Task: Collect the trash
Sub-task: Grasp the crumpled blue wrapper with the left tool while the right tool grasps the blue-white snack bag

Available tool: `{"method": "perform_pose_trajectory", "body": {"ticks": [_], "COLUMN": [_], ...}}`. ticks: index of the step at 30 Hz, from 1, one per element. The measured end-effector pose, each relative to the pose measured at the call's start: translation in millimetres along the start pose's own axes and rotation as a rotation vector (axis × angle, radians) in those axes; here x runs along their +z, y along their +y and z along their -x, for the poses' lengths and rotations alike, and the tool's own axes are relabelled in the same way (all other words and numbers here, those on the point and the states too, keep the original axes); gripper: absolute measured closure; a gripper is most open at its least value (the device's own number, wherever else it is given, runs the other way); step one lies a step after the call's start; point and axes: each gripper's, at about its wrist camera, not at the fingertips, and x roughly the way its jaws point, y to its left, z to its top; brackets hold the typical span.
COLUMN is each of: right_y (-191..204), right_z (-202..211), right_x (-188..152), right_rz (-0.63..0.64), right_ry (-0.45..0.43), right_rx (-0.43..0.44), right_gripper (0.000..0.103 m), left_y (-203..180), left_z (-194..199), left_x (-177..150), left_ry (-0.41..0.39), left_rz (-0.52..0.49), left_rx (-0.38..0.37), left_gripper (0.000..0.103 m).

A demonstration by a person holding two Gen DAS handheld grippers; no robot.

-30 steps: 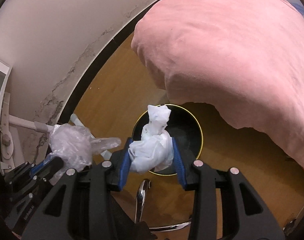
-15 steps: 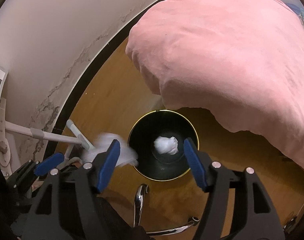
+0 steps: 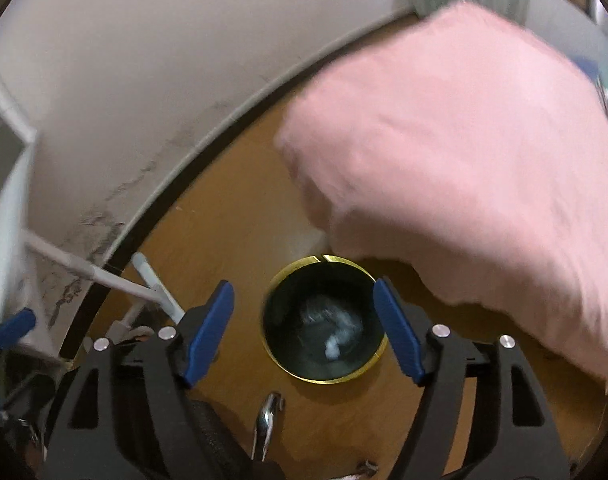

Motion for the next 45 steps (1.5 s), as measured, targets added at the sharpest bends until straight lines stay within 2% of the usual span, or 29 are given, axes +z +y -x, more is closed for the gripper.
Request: {"method": "perform_pose_trajectory", "body": {"ticks": [3, 6, 7, 10, 12, 15, 19, 22, 26, 29, 33, 35, 36, 37, 38, 40, 45], "right_y": [51.5, 131.2, 172.0, 267.8, 329.4, 412.8, 509.6, 558.7, 609.9, 638.1, 663.3, 678.9, 681.8, 685.7, 686.9, 685.6, 663.4], "right_z": [32.7, 60.2, 70.0, 86.9, 92.4, 103.9, 123.1, 130.9, 143.2, 137.3, 119.5, 106.0, 102.0, 98.2, 97.6, 106.8, 137.3], "right_x": [1.7, -4.1, -9.1, -25.9, -43.2, -73.3, -120.5, -142.9, -161.9, -170.3, -177.0, -179.2, -181.8, -181.5, -181.0, -177.8, -156.1], "right_rz": [0.084, 0.237, 0.319, 0.506, 0.613, 0.749, 0.933, 1.018, 1.118, 1.162, 1.212, 1.233, 1.238, 1.243, 1.246, 1.226, 1.145], "right_ry": [-0.071, -0.102, -0.106, -0.088, -0.044, 0.003, 0.014, 0.01, -0.02, -0.021, -0.029, -0.009, 0.0, 0.017, 0.024, -0.015, -0.073], "right_rx": [0.093, 0.23, 0.288, 0.447, 0.545, 0.657, 0.712, 0.723, 0.731, 0.689, 0.604, 0.576, 0.569, 0.564, 0.571, 0.606, 0.723], "right_gripper": [0.028, 0.028, 0.028, 0.028, 0.028, 0.028, 0.028, 0.028, 0.028, 0.028, 0.028, 0.029, 0.042, 0.049, 0.063, 0.067, 0.067], "left_y": [33.3, 81.5, 103.6, 154.5, 181.4, 224.8, 273.6, 300.6, 318.5, 329.7, 346.3, 354.0, 359.0, 362.6, 363.8, 371.1, 386.8], "left_z": [57.9, 122.4, 148.5, 203.2, 233.1, 282.7, 331.6, 351.3, 366.1, 365.5, 353.1, 351.5, 350.0, 348.4, 348.2, 345.1, 347.4], "left_x": [-13.4, -36.4, -48.9, -81.1, -104.6, -155.0, -231.4, -275.8, -305.2, -300.8, -287.7, -286.5, -285.9, -285.3, -285.0, -281.5, -276.3], "left_ry": [-0.06, -0.133, -0.161, -0.196, -0.214, -0.248, -0.28, -0.266, -0.276, -0.281, -0.237, -0.24, -0.237, -0.227, -0.221, -0.211, -0.21], "left_rz": [0.05, 0.137, 0.182, 0.285, 0.346, 0.471, 0.698, 0.833, 0.883, 0.876, 0.857, 0.863, 0.866, 0.87, 0.872, 0.874, 0.919], "left_rx": [0.06, 0.159, 0.212, 0.328, 0.404, 0.525, 0.622, 0.667, 0.64, 0.632, 0.638, 0.632, 0.623, 0.615, 0.613, 0.617, 0.648], "left_gripper": [0.011, 0.011, 0.011, 0.011, 0.011, 0.011, 0.011, 0.011, 0.011, 0.011, 0.011, 0.011, 0.011, 0.011, 0.011, 0.011, 0.011]}}
